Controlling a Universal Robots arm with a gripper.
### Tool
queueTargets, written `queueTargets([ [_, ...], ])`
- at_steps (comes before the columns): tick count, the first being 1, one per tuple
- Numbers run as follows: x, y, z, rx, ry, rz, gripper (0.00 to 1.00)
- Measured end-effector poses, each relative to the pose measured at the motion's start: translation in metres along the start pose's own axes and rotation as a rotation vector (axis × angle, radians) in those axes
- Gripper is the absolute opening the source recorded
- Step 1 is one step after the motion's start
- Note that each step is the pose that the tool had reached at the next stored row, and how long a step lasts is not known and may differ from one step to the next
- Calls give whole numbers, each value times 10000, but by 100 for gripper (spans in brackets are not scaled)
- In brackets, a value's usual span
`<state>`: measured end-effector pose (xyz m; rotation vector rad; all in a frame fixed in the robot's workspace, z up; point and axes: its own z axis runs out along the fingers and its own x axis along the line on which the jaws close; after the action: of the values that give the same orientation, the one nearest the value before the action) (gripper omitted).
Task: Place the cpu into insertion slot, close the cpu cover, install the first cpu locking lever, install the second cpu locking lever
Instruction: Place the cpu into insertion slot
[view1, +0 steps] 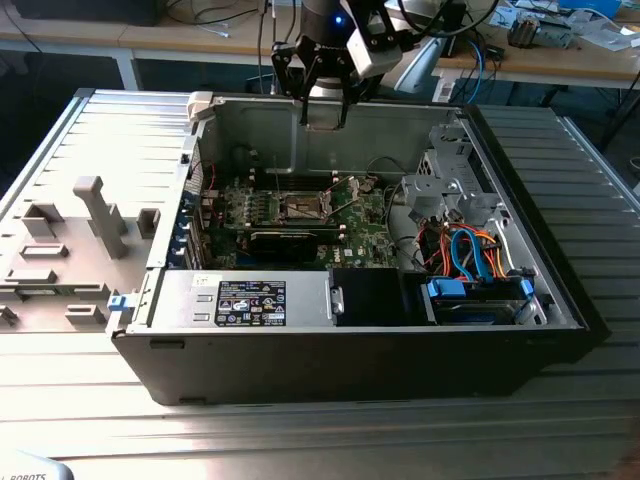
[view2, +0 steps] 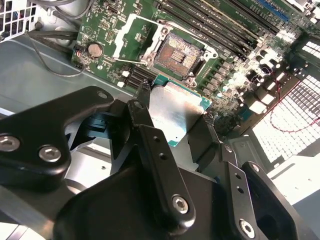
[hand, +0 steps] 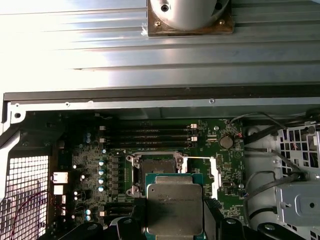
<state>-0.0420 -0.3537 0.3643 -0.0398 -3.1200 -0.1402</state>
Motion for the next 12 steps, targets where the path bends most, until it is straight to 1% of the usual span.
queueTargets([
  [12,13,-5,30,1,0,0,54],
])
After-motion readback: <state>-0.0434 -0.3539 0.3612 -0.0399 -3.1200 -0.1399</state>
